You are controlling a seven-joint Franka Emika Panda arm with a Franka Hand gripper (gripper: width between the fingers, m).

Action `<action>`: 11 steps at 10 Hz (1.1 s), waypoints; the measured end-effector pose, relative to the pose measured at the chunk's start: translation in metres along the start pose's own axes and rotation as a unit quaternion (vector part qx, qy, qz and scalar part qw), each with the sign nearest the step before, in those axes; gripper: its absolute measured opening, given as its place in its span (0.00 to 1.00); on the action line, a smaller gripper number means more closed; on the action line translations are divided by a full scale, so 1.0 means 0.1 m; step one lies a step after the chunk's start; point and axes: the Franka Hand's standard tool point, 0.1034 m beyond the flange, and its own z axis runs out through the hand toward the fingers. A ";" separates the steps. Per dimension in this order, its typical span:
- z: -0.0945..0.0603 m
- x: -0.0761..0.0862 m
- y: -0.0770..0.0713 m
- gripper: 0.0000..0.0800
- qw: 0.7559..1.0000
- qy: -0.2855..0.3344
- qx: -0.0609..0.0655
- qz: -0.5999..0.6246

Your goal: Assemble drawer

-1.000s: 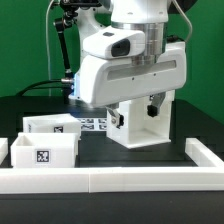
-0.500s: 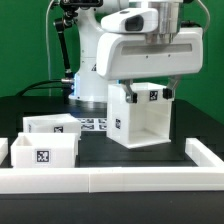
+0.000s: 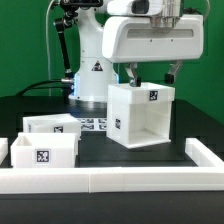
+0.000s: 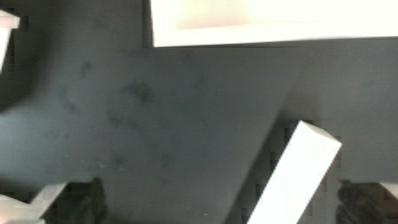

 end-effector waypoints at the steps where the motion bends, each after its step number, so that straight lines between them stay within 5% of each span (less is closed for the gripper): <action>1: -0.01 -0.03 -0.02 0.81 1.000 -0.001 0.000 0.001; 6: -0.08 -0.51 -0.51 0.81 1.000 -0.007 -0.008 -0.017; 8: 0.04 -0.66 -0.72 0.81 0.999 -0.003 -0.010 -0.033; 11: 0.24 -0.70 -0.85 0.81 1.000 -0.010 -0.004 -0.026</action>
Offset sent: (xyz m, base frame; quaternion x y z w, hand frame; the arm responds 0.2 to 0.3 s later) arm -0.0626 0.0232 0.0125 0.0137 0.0081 0.0366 0.9992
